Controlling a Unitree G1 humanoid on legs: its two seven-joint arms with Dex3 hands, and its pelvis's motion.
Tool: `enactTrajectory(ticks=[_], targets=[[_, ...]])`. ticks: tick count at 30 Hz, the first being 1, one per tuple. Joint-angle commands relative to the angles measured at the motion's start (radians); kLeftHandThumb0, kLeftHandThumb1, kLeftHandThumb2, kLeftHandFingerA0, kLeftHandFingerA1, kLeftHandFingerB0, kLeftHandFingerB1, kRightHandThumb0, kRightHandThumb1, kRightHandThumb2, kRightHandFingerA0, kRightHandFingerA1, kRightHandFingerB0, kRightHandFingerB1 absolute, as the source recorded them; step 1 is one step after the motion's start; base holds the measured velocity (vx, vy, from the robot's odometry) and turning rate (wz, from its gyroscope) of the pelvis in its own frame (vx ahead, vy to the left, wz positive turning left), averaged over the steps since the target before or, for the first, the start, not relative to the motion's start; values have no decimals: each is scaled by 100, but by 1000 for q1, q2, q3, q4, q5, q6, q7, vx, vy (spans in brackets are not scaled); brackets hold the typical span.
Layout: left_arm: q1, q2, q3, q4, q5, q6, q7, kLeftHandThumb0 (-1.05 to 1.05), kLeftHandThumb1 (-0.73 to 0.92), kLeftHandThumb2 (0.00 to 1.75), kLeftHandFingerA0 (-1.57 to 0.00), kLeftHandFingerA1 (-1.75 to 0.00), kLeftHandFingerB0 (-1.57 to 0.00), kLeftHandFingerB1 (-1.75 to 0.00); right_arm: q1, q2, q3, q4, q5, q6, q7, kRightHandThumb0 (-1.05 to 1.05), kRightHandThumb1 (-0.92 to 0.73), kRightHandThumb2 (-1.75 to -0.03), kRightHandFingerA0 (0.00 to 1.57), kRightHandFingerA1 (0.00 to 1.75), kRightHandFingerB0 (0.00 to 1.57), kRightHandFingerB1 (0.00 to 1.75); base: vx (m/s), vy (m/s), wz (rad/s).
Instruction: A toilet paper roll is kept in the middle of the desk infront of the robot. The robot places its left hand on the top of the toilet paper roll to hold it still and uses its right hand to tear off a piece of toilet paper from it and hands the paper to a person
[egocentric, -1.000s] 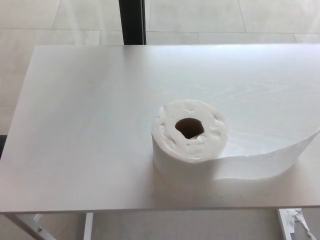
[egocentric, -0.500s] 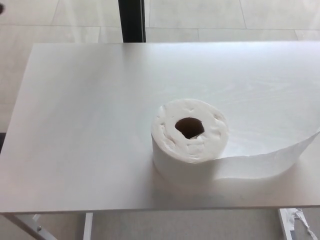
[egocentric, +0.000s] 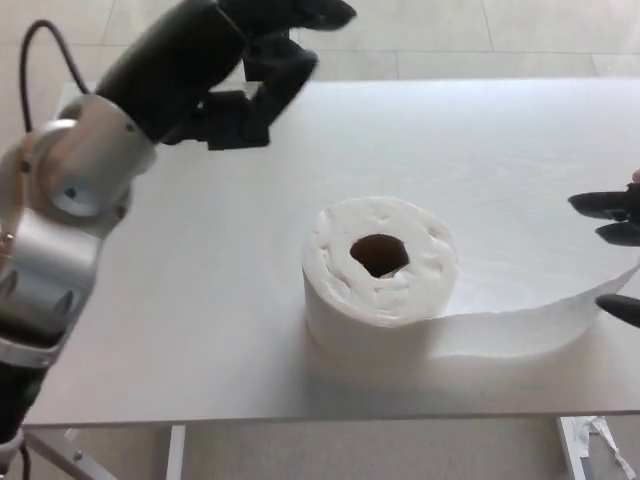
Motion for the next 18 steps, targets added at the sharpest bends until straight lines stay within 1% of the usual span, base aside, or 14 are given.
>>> enactTrajectory(ticks=[1, 2, 3, 6, 7, 8, 9, 10, 11, 12, 17, 18], targets=[[-70, -40, -275, -46, 373, 229, -31, -66, 80, 64, -32, -49, -35, -42, 13, -122, 110, -114, -197, 1, 119, -72, -66, -60, 24, 44, 30, 33, 0, 0, 0], [-60, -40, -284, -44, 381, 224, -25, -72, 67, 101, -29, -57, -29, -53, 15, -128, 106, -127, -196, -2, 119, -70, -66, -60, 24, 44, 30, 32, 0, 0, 0], [-44, -44, -300, -34, 391, 212, -11, -69, 65, 101, -27, -58, -30, -54, 14, -129, 104, -139, -197, -12, 114, -71, -65, -60, 24, 45, 30, 32, 0, 0, 0], [-29, -45, -315, -40, 397, 232, -19, -72, 67, 103, -26, -57, -30, -53, 16, -148, 109, -165, -212, -6, 120, -72, -67, -61, 22, 43, 27, 32, 0, 0, 0], [-21, -46, -321, -41, 403, 231, -13, -73, 68, 103, -26, -58, -31, -54, 13, -149, 112, -164, -221, -23, 115, -72, -66, -60, 22, 44, 27, 32, 0, 0, 0], [-16, -47, -327, -39, 409, 232, -9, -67, 80, 64, -32, -51, -36, -42, 13, -154, 116, -177, -228, -14, 118, -73, -67, -60, 20, 44, 25, 33, 0, 0, 0], [-11, -45, -330, -34, 416, 225, -1, -71, 66, 102, -30, -59, -32, -54, 4, -160, 124, -187, -244, -18, 121, -71, -66, -60, 21, 42, 25, 32, 0, 0, 0], [-7, -44, -332, -34, 420, 223, 2, -72, 67, 102, -30, -59, -32, -54, 0, -161, 129, -195, -252, -16, 121, -71, -65, -60, 21, 43, 25, 34, 0, 0, 0], [-3, -46, -337, -40, 423, 238, -2, -72, 67, 102, -29, -59, -31, -54, 2, -161, 136, -209, -259, -7, 120, -71, -65, -60, 21, 42, 26, 33, 0, 0, 0], [0, -47, -344, -47, 426, 253, -14, -67, 80, 64, -30, -50, -34, -41, 9, -165, 137, -218, -262, -4, 124, -70, -65, -60, 21, 41, 26, 33, 0, 0, 0], [26, -43, -357, -60, 438, 257, -16, -65, 82, 64, -30, -49, -36, -41, 0, -155, 156, -220, -278, 28, 124, -70, -65, -60, 21, 43, 28, 34, 0, 0, 0], [42, -41, -363, -67, 449, 258, -11, -71, 66, 103, -25, -57, -33, -55, 1, -151, 162, -225, -285, 41, 123, -69, -65, -60, 21, 43, 28, 34, 0, 0, 0]])
